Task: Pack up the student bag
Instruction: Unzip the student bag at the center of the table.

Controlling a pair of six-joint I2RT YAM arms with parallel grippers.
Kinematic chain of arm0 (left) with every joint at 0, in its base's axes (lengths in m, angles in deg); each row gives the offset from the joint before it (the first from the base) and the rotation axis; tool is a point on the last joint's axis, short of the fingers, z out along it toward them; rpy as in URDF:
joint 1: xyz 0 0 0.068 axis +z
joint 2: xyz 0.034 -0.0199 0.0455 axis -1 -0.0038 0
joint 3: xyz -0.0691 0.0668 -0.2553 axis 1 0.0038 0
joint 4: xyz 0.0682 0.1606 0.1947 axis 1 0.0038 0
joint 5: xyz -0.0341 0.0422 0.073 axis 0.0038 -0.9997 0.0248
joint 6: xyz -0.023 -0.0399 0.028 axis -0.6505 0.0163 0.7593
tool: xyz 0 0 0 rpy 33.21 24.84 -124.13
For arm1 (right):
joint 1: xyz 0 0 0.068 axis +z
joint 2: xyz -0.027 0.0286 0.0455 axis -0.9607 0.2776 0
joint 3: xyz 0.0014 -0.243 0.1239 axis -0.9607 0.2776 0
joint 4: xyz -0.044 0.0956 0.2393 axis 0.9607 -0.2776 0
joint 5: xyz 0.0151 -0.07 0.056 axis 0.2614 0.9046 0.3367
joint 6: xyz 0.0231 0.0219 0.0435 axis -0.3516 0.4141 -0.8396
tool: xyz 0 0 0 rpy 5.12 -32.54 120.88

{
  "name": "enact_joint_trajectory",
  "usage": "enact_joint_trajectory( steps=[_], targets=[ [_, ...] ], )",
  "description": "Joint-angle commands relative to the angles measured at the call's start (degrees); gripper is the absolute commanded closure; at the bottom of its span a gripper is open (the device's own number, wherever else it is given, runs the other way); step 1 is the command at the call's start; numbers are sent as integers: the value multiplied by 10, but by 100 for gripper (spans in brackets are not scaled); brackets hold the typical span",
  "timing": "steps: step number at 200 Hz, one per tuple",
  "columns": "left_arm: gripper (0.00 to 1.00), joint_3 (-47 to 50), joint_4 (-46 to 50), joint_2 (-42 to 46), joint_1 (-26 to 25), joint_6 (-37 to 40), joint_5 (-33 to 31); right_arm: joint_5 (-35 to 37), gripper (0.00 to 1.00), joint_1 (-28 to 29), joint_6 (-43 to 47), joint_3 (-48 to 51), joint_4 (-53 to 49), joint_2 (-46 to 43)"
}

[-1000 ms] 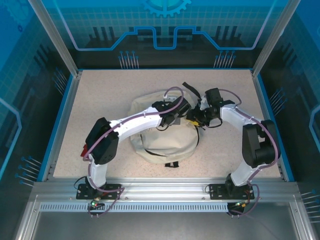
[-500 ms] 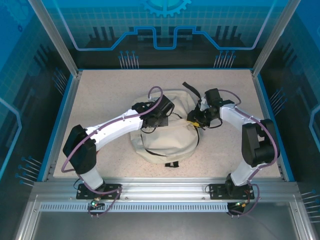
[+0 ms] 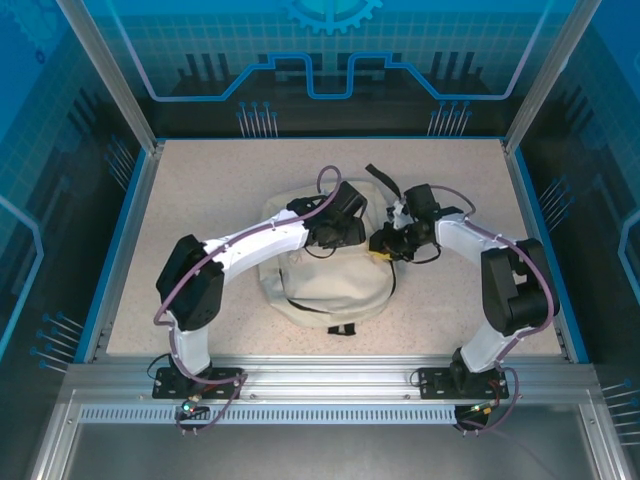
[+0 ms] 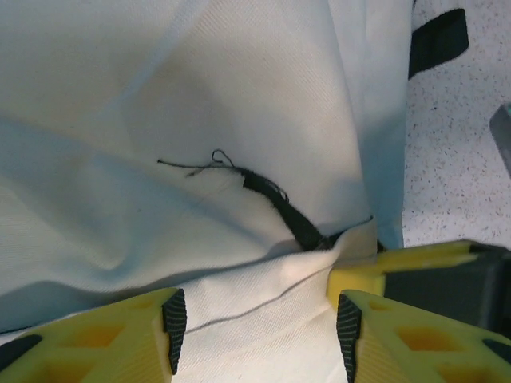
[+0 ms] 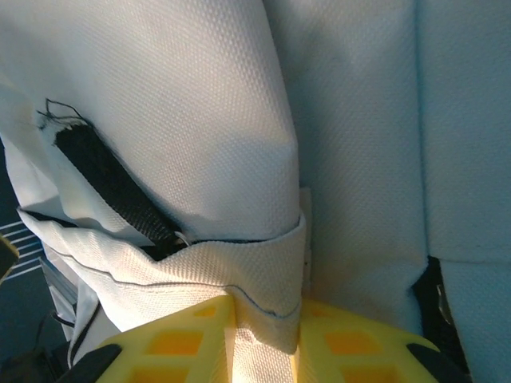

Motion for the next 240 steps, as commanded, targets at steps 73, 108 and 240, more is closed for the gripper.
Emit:
enact_joint_trajectory(
  steps=[73, 108, 240],
  targets=[
    [50, -1, 30, -5, 13, -55, -5, -5, 72, 55, -53, 85, 26, -108],
    [53, -4, 47, -11, 9, -67, 3, 3, 68, 32, -46, 80, 5, -132],
    [92, -106, 129, -94, -11, -44, -50, 14, 67, 31, -63, 90, 26, -109]
  ],
)
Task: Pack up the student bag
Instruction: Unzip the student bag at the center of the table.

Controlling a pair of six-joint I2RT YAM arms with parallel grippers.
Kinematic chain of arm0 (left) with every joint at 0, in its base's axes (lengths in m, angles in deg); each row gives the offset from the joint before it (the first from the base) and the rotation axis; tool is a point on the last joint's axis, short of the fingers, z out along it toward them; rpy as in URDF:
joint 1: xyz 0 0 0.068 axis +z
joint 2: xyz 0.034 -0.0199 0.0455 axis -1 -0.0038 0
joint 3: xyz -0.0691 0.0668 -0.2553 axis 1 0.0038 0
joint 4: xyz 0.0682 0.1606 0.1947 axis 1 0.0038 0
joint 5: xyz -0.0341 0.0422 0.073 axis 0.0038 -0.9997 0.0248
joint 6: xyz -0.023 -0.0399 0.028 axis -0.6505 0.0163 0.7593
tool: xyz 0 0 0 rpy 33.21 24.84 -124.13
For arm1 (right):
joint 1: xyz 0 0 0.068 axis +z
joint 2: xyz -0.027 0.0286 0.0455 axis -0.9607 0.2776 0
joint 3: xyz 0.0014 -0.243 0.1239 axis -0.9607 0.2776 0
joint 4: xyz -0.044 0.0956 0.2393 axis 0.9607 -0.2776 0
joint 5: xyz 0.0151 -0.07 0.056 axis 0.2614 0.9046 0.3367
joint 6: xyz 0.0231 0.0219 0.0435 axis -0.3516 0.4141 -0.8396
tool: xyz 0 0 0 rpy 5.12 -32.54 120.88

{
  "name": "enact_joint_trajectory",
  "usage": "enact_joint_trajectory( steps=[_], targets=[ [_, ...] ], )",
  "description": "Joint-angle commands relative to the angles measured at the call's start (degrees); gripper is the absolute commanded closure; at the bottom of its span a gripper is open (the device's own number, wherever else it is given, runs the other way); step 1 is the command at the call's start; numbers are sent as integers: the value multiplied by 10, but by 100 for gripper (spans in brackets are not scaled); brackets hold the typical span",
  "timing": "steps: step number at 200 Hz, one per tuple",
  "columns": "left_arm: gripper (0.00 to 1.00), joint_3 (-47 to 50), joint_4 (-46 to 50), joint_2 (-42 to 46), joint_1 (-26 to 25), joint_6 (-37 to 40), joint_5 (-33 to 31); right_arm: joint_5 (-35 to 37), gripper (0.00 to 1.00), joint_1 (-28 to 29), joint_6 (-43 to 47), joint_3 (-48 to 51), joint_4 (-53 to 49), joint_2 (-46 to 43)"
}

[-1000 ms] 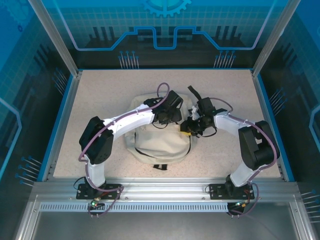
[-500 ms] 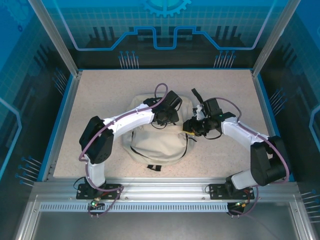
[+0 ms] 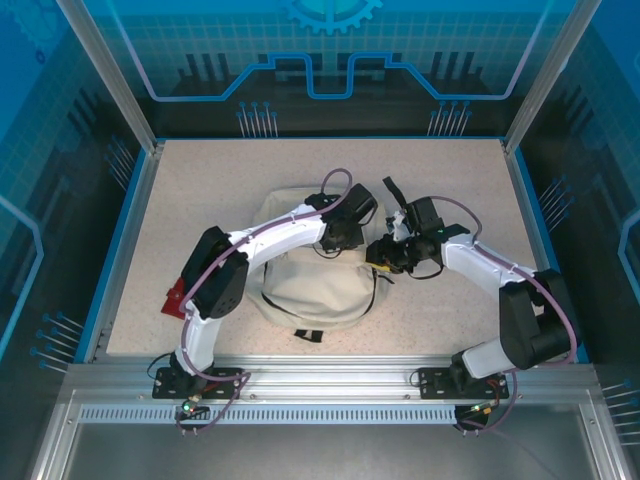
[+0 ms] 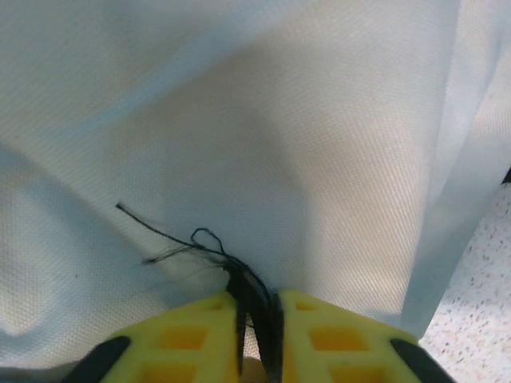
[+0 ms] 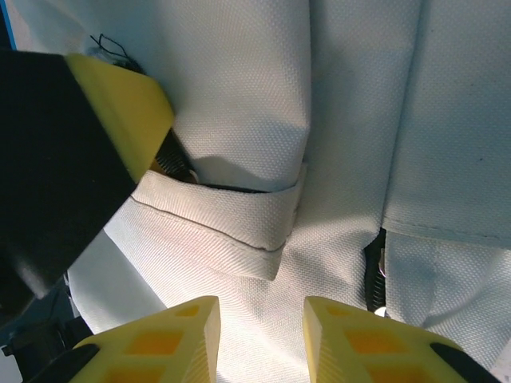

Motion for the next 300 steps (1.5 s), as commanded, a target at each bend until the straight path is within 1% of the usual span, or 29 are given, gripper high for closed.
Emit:
enact_joint_trajectory(
  steps=[1, 13, 29, 47, 53, 80, 103, 142, 167, 197, 219, 225, 235, 242, 248, 252, 256, 265, 269, 275, 285, 300],
  targets=[
    [93, -19, 27, -4, -6, 8, -27, 3, 67, -4, -10, 8, 4, 10],
    [100, -18, 31, 6, -7, 11, -39, 3, 67, -3, -12, 7, 8, 14],
    [100, -14, 41, 23, -8, 17, -60, 11, 67, 0, -12, 2, 6, 23],
    [100, -2, 55, 49, -9, 25, -92, 50, 67, 7, -7, -8, -32, 44],
    [100, 5, 60, 59, -8, 28, -103, 58, 67, 9, -7, -26, -42, 54],
    [100, 43, 86, 99, -6, 35, -156, 80, 67, 9, -12, -30, -59, 86],
    [100, 89, 98, 132, 7, 34, -180, 102, 67, 10, -15, -30, -66, 100],
    [100, 178, 77, 190, 55, 45, -174, 121, 67, 9, -18, -32, -70, 110],
    [100, 219, 54, 210, 97, 59, -147, 133, 67, 9, -18, -34, -76, 112],
    [100, 233, 39, 211, 130, 74, -127, 135, 67, 9, -18, -37, -78, 106],
    [100, 231, 39, 216, 149, 80, -115, 132, 65, 9, -13, -41, -80, 83],
    [95, 227, 52, 220, 154, 74, -116, 132, 64, 9, -12, -42, -83, 72],
    [92, 219, 71, 230, 161, 74, -118, 130, 61, 9, -9, -46, -89, 51],
    [89, 219, 78, 242, 164, 75, -124, 131, 57, 9, -7, -49, -93, 34],
    [85, 222, 79, 254, 168, 79, -127, 133, 53, 9, -6, -51, -98, 19],
    [80, 224, 78, 261, 171, 82, -124, 135, 51, 9, -4, -53, -101, 10],
    [72, 227, 76, 267, 176, 85, -120, 135, 50, 9, -2, -55, -104, 2],
    [49, 235, 75, 283, 186, 88, -113, 136, 46, 9, 2, -60, -111, -17],
    [43, 239, 76, 290, 190, 88, -111, 136, 44, 9, 3, -63, -115, -23],
    [38, 248, 73, 302, 196, 91, -109, 137, 41, 9, 5, -68, -120, -32],
    [33, 263, 70, 320, 208, 94, -108, 137, 36, 12, 12, -76, -129, -44],
    [21, 293, 68, 354, 230, 96, -112, 143, 29, 19, 22, -88, -143, -59]
  ],
)
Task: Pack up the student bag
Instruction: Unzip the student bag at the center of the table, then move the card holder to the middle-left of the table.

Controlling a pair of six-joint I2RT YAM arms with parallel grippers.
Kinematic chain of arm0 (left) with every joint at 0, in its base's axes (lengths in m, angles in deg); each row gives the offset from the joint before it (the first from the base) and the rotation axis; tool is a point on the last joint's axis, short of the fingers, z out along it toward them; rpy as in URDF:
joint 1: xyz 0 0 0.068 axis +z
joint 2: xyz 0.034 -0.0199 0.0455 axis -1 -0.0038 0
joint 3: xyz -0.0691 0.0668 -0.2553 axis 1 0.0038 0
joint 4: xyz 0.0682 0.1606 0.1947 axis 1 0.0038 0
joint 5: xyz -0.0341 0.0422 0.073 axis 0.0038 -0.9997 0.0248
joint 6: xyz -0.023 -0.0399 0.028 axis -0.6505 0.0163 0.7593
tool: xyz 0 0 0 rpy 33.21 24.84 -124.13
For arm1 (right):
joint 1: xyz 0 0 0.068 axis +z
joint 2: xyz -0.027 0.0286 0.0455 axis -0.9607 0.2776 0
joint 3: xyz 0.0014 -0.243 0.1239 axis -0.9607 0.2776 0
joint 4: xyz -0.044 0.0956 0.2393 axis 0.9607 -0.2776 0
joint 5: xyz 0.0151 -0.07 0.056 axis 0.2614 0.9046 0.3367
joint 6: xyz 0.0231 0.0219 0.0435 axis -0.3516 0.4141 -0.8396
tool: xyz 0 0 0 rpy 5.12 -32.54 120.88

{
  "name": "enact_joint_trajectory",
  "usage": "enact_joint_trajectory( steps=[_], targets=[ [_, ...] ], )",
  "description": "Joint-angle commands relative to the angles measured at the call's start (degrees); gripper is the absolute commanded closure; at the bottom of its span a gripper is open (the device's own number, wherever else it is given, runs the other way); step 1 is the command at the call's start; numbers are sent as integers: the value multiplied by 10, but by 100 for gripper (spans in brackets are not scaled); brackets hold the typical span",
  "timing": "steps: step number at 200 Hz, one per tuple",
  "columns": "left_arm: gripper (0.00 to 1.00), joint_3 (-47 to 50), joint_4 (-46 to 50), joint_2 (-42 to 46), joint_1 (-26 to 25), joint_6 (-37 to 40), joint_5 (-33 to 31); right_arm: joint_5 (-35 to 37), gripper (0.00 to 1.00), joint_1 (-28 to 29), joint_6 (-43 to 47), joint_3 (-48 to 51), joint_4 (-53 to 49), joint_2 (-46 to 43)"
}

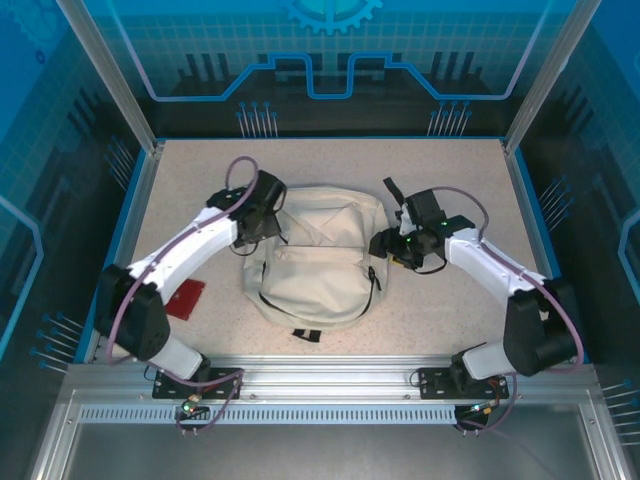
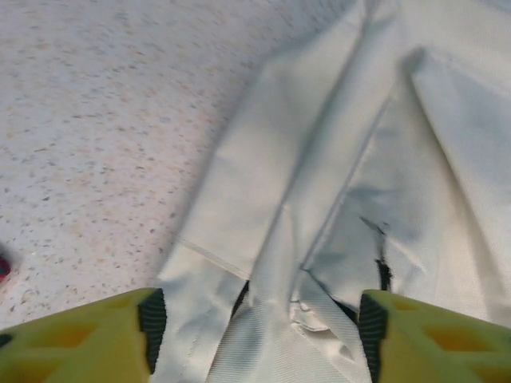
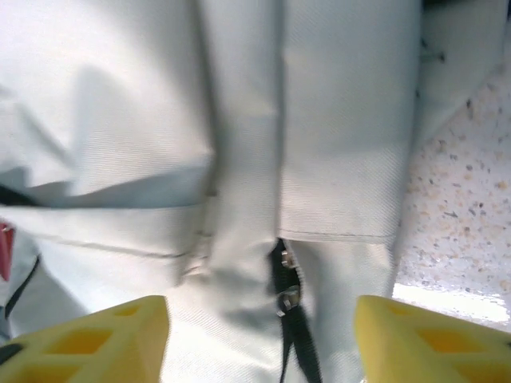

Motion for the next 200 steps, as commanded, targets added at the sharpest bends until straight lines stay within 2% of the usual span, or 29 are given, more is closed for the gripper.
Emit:
enact_joint_trajectory(
  steps=[1, 30, 68, 94, 132, 167, 200],
  targets=[
    [20, 44, 20, 47, 30, 15, -10, 10, 29, 13, 20, -25, -44, -25],
    [2, 112, 19, 115, 98, 15, -6, 27, 20, 39, 27, -37, -59, -42],
    [1, 212, 8, 192, 221, -4, 34, 32, 17, 67, 26, -43, -56, -45],
    [1, 256, -10, 193, 281, -11, 69, 32, 17, 80, 25, -54, -58, -36],
    [1, 292, -83, 129, 324, 0, 109, 34, 16, 97, 23, -67, -60, -28],
    [2, 291, -134, 75, 324, 24, 133, 39, 17, 104, 20, -66, -64, -31],
    [4, 296, -172, 37, 314, 16, 214, 46, 17, 104, 17, -64, -64, -29]
  ],
)
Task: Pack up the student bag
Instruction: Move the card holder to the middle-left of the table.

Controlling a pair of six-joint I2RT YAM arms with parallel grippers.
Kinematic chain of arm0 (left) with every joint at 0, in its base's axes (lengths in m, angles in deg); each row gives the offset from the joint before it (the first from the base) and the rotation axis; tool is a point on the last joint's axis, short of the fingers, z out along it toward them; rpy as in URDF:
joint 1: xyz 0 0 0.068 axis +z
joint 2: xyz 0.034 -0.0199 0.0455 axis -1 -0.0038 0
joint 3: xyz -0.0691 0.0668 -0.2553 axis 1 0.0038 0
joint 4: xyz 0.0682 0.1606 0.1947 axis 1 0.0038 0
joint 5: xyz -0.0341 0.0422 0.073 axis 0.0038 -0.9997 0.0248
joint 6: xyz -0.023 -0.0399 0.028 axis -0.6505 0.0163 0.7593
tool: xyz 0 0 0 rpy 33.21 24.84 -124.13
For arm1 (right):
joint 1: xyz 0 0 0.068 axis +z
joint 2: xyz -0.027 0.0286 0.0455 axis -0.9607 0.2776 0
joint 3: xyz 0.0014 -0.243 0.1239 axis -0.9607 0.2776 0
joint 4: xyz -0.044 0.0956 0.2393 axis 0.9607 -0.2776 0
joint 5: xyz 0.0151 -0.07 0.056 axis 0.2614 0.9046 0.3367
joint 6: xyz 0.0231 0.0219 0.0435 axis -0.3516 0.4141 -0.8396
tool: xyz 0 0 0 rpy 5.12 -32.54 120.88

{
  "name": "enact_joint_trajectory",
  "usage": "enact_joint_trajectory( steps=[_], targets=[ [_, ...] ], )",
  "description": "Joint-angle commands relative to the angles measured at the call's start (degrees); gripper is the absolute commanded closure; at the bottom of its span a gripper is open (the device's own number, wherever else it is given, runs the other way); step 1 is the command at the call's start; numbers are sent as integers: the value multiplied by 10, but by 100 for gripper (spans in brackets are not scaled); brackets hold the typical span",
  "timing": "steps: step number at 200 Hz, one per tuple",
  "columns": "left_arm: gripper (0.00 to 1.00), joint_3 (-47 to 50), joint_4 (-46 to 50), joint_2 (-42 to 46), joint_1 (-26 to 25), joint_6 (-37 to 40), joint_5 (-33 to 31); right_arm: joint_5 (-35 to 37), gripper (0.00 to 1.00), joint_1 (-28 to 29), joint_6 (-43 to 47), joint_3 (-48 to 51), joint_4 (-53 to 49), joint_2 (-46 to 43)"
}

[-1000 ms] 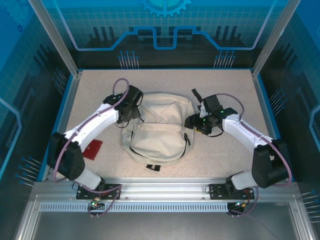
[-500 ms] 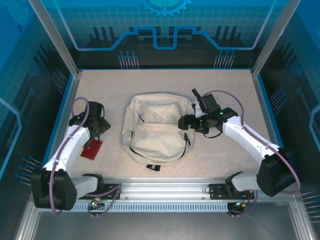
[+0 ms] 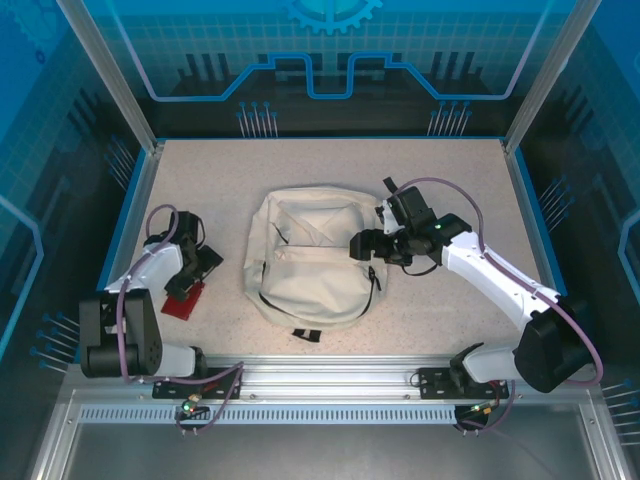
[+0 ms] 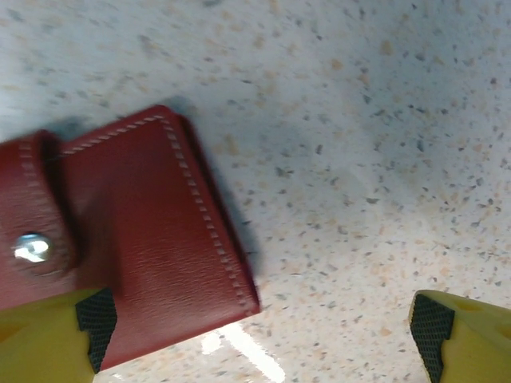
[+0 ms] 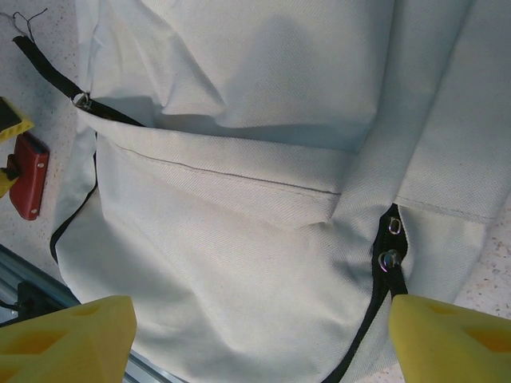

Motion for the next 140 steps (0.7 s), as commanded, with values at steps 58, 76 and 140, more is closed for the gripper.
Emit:
enact_joint_trajectory(
  steps=[58, 76, 140],
  targets=[
    [5, -20, -75, -49, -68, -1, 185, 11, 17, 7, -6, -21, -14, 25],
    [5, -42, -68, -64, -82, 8, 186, 11, 17, 6, -9, -21, -13, 27],
    [11, -89, 33, -15, -101, 43, 77, 17, 17, 6, -9, -21, -15, 23]
  ],
)
